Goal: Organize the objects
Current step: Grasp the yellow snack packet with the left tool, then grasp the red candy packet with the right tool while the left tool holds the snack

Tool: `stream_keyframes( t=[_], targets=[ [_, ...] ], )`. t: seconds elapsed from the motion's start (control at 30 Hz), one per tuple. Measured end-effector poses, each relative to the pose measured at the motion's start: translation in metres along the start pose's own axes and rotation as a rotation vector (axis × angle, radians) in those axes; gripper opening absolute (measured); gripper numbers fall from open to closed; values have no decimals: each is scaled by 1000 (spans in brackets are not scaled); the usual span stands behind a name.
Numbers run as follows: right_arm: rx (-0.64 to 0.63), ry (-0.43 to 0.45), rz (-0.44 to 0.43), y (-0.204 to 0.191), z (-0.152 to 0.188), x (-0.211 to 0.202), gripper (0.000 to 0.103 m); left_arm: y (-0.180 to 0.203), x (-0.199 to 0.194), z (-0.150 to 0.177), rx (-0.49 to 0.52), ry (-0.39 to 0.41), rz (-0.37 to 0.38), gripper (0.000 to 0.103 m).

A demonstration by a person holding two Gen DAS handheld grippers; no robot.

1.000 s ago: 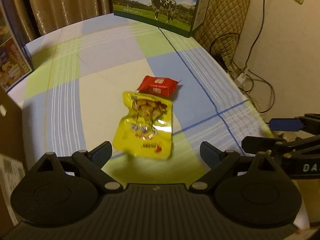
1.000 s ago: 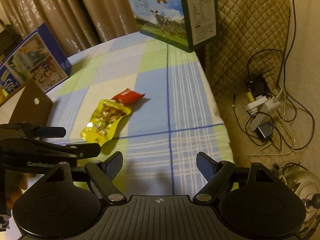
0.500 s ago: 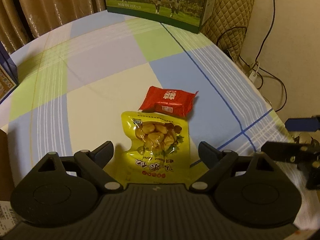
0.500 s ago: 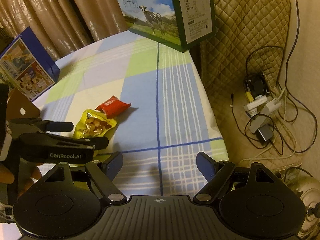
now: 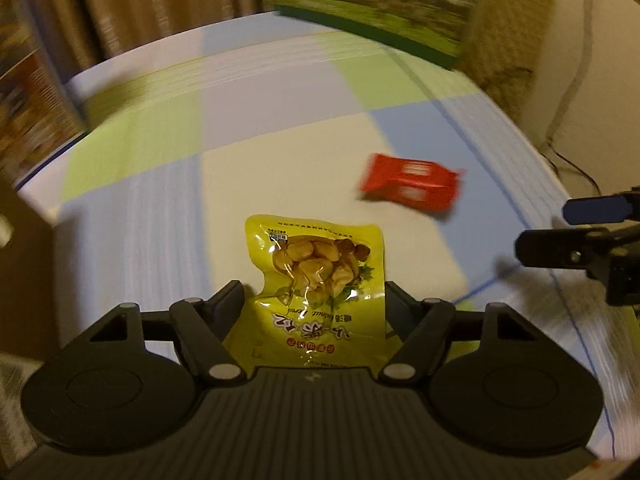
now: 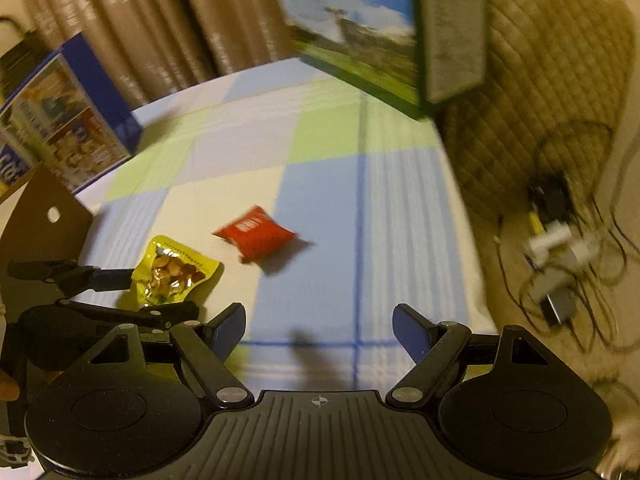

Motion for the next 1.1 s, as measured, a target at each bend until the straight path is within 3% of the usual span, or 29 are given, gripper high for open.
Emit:
stream_keyframes(
  t=[0.1,0.2,0.47,0.53,0.57,0.63,0.8,1.1],
  targets=[
    [-92,3,-19,-13,-10,12,78,-21,4,-2,-87,-20,-57,72],
    [-176,0,-33,-24,-21,27,78,-37,8,-5,-151,-39,-68,72],
    [-292,-57,-29,-32,-41,78,77,-41,11,-8,-146,-43,-87,72],
    [-301,-75,-26,-31,-42,87,70,-41,11,-8,-145,-45,-85,72],
    [-304,-87,-27,-31,-43,90,59,-41,11,-8,-144,-45,-84,72],
    [-323,-78,-7,-31,-43,92,54,-41,11,-8,-142,-47,-83,72],
    [-337,-75,-12,-35,-36,85,31,-40,8,-4,-139,-51,-81,72],
    [-317,-67,-6,-63,17,56,29,-28,-13,26,-110,-70,-64,72]
  ],
)
Point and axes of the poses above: each gripper's, at about its wrist camera, not at the fingertips, and x roughly the way its jaws point, y to its right, z to its underside, the point moved 1 cm from there along x, roughly the way its jaws point, and after that the axes turned 11 degrees about -z, right-handed, at the moved point
